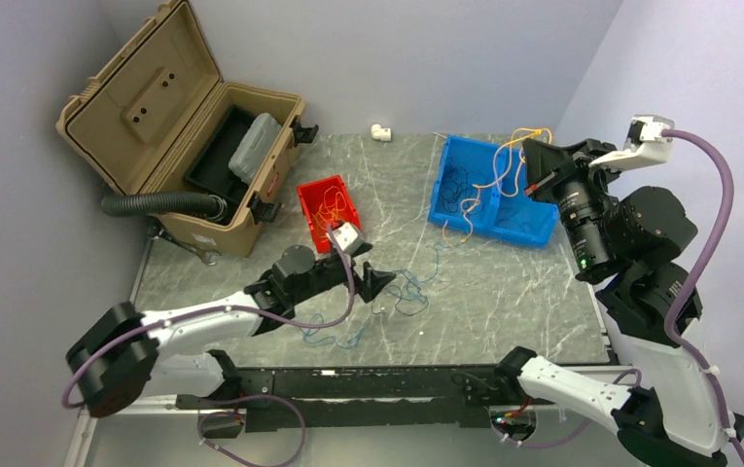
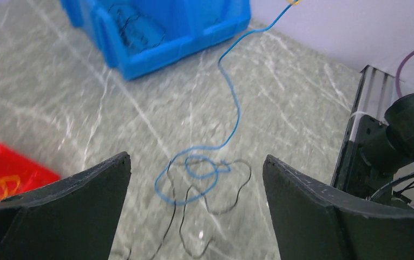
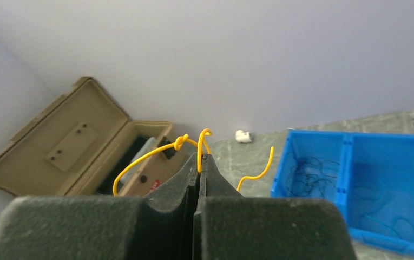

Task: Untangle the cables
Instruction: Untie the cable.

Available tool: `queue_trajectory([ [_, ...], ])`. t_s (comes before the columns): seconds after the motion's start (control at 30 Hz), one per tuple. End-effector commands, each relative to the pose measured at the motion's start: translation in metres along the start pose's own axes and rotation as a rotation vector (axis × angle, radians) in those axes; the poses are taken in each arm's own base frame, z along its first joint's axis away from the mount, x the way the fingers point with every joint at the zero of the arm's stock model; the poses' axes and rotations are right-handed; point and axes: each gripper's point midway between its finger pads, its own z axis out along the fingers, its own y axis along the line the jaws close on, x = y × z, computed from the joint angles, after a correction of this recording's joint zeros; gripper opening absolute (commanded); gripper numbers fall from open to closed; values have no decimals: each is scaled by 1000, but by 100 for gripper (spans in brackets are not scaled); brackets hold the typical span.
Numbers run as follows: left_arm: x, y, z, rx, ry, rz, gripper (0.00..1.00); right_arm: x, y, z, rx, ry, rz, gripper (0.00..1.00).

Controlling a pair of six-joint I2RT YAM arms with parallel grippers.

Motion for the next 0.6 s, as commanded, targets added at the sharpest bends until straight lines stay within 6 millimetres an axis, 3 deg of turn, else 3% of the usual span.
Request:
queue_trajectory([
  [0.0,-66,-31,28,144,-270,181,95,-16,34,3,-136,-18,64,0],
  [0.27,-78,-39,84,160,-318,325,94,-20,50,5,-200,-20,99,0],
  [0.57,-59,-68,129,292,-250,315,87,-22,49,7,-190,-30,100,0],
])
